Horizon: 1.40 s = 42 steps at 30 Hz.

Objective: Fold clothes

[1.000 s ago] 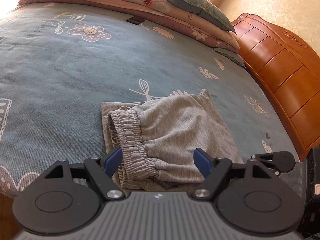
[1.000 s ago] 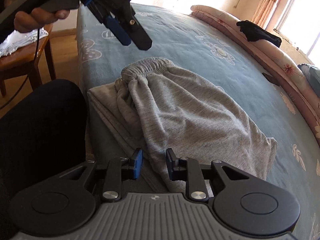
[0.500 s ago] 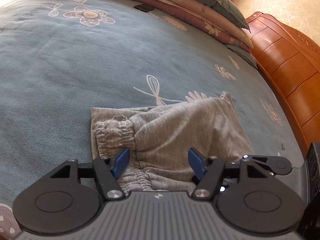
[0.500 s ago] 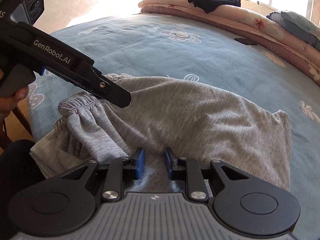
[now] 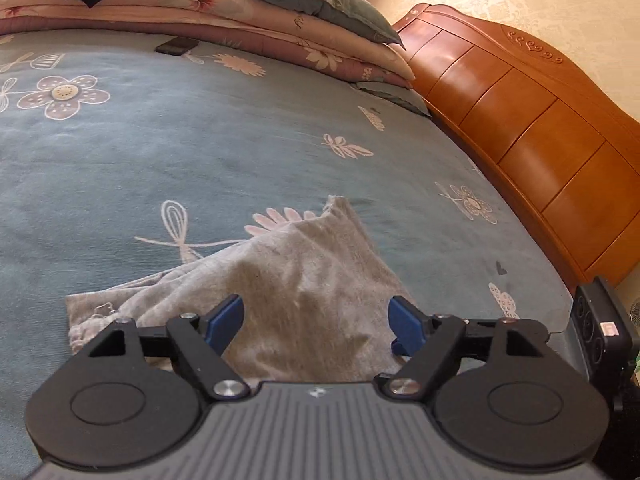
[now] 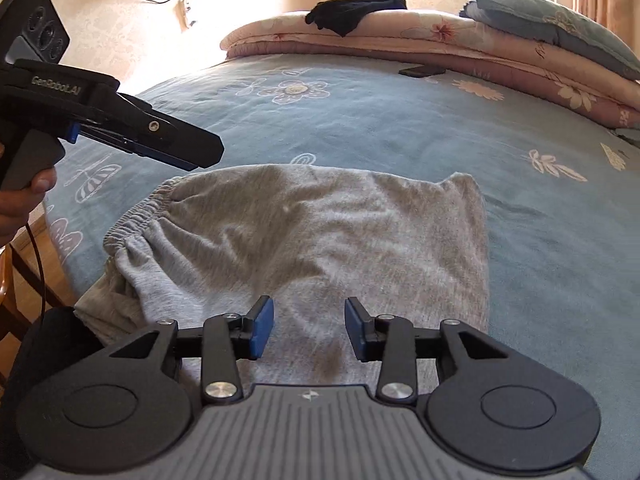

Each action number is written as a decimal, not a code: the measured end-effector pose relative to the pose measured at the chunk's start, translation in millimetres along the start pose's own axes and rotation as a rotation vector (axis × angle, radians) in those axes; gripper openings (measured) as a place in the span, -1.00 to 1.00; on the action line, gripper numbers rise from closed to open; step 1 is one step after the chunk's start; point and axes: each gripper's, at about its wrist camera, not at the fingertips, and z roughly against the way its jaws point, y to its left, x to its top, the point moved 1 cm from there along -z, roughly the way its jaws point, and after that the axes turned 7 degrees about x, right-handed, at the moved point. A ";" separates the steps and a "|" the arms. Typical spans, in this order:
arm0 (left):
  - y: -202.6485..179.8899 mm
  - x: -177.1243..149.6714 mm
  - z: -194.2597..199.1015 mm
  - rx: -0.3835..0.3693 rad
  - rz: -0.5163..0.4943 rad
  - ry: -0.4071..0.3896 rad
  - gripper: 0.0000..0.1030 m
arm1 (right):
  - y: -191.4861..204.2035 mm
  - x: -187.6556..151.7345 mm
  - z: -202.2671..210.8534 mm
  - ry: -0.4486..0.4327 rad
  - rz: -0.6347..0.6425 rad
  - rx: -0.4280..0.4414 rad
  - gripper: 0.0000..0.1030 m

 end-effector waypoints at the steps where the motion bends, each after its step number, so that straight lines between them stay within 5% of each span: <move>1: -1.0 0.8 -10.6 0.016 0.007 0.008 0.54 | -5.9 -2.9 -4.9 0.006 -0.033 0.000 -0.14; 4: 15.7 -4.4 -41.3 0.248 0.020 0.050 0.53 | -15.7 -18.6 -1.1 -0.002 -0.100 0.028 -0.05; 5: 24.5 -7.4 -48.9 0.328 0.022 0.068 0.38 | -19.4 -23.7 3.6 -0.008 -0.121 0.036 -0.05; 9: 36.1 -5.0 -27.0 0.254 0.088 0.042 0.37 | -34.6 -41.0 34.3 -0.066 -0.176 0.036 -0.06; 13: 1.2 11.1 -4.8 0.175 0.005 -0.019 0.53 | -63.8 -48.9 73.8 -0.191 -0.278 -0.002 -0.06; 18: -51.5 5.2 -33.7 0.028 -0.068 0.057 0.54 | -85.7 -48.7 69.7 -0.214 -0.383 0.070 -0.08; 21: -53.7 -12.9 -52.8 0.080 -0.062 0.136 0.55 | -83.5 -54.8 49.8 -0.140 -0.406 0.103 -0.08; 24: -39.2 -33.2 -58.1 0.164 -0.031 0.201 0.55 | -90.6 -65.8 44.5 -0.117 -0.457 0.069 -0.29; 30: -36.6 -43.9 0.9 0.197 -0.017 0.131 0.62 | -106.4 -74.7 81.6 -0.219 -0.512 -0.049 -0.12; 33: -42.4 -52.3 13.8 0.229 -0.053 0.098 0.73 | -99.5 -71.2 93.5 -0.249 -0.428 -0.146 0.05; 37: -27.2 -66.9 -4.4 0.297 -0.013 0.169 0.73 | -65.7 -70.5 96.4 -0.199 -0.152 -0.315 0.45; 42: -35.1 -65.3 10.0 0.297 0.000 0.113 0.73 | -32.3 -84.4 91.0 -0.142 0.007 -0.335 0.65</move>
